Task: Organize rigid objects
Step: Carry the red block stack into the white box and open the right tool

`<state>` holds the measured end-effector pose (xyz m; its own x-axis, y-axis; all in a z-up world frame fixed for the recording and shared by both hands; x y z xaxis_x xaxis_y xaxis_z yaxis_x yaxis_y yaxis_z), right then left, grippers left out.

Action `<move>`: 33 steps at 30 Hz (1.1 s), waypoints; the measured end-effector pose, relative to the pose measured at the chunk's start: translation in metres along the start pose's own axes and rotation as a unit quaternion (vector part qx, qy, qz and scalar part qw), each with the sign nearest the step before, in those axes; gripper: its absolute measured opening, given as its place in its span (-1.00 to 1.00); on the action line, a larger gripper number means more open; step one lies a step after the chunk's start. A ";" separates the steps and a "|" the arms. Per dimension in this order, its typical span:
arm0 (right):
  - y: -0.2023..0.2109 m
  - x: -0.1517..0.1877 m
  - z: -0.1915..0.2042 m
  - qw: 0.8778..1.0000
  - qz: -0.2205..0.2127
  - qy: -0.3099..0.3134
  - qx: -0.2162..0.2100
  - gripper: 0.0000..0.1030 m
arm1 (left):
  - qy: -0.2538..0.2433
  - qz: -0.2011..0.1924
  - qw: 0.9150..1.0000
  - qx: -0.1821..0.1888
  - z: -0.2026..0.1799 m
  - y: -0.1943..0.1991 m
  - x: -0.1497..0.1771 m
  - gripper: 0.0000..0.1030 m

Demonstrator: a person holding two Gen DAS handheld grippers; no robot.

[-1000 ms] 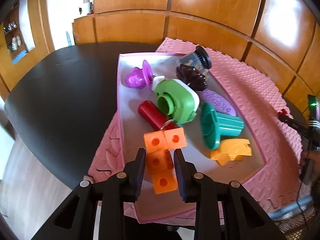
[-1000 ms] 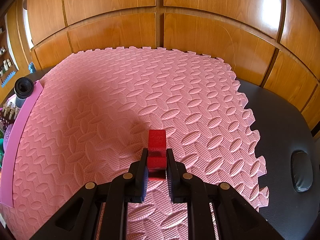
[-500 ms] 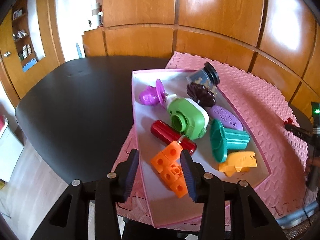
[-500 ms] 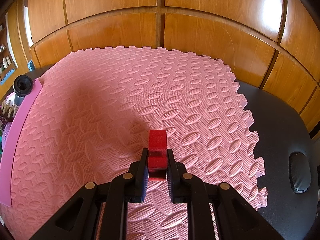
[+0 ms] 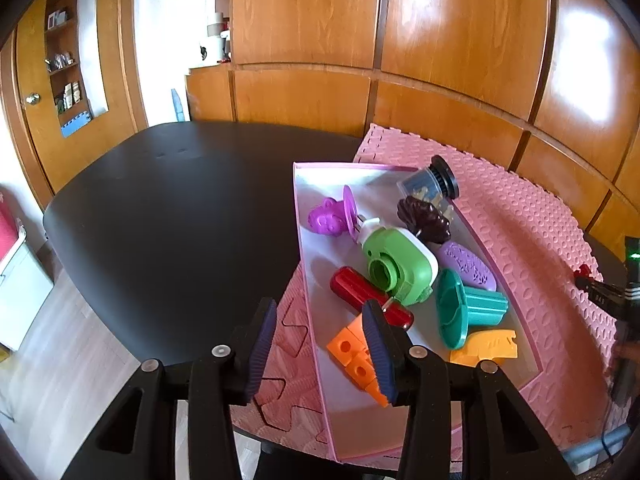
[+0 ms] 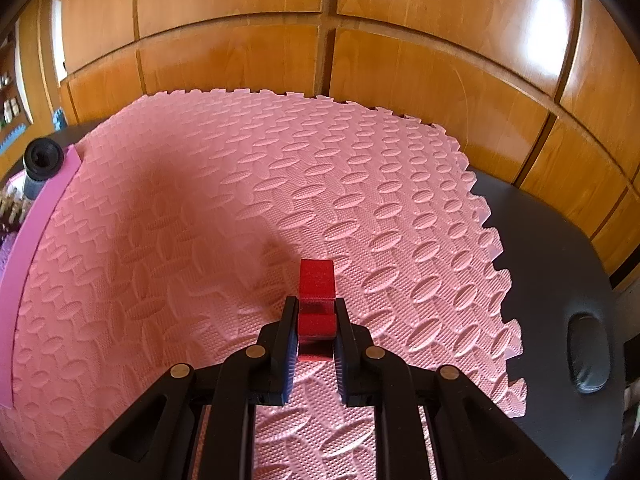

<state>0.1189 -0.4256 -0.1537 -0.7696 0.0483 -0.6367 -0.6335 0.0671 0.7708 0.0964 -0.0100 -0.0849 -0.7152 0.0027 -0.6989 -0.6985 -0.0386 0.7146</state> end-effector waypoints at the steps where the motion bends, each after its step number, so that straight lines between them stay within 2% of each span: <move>1: 0.001 0.000 0.000 1.000 0.002 -0.002 0.003 -0.73 | 0.002 -0.001 1.000 0.000 0.001 0.001 -0.001 -0.04; 9: 0.014 0.005 0.015 1.000 0.010 -0.024 -0.013 -0.73 | 0.010 -0.002 1.000 0.005 0.006 0.002 0.000 -0.04; 13: 0.031 -0.001 0.047 0.998 -0.004 -0.019 -0.054 -0.73 | 0.014 -0.003 1.000 0.005 0.008 0.002 -0.001 -0.03; 16: 0.044 -0.004 0.078 0.996 -0.012 0.000 -0.087 -0.73 | 0.019 -0.002 1.000 0.007 0.011 0.002 0.000 0.08; 19: 0.059 -0.007 0.115 0.992 -0.021 0.021 -0.124 -0.73 | 0.021 -0.004 1.000 0.005 0.014 0.003 0.000 0.10; 22: 0.076 -0.008 0.157 0.985 -0.031 0.047 -0.165 -0.73 | 0.027 -0.004 1.000 0.003 0.020 0.002 0.000 0.10; 27: 0.109 -0.002 0.234 0.965 -0.045 0.097 -0.239 -0.73 | 0.047 -0.006 0.999 -0.014 0.040 0.001 -0.002 0.10; 29: 0.117 0.004 0.265 0.955 -0.042 0.117 -0.268 -0.73 | 0.053 -0.006 0.998 -0.018 0.046 0.001 -0.002 0.11; 33: 0.117 0.022 0.309 0.942 -0.024 0.152 -0.299 -0.73 | 0.060 -0.004 0.998 -0.023 0.055 0.000 0.000 0.12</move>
<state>0.0526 -0.1093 -0.0836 -0.6688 -0.2331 -0.7059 -0.5301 -0.5161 0.6727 0.0955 0.0445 -0.0833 -0.6988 -0.1171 -0.7057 -0.7008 -0.0859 0.7082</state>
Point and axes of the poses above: each gripper's, at about its wrist camera, not at the fingertips, and y roughly against the way its jaws point, z to its left, x to its underside, the point moved 10 cm from there along -y, roughly the way its jaws point, and after that the axes turned 6 degrees about -x, right-handed, at the moved point
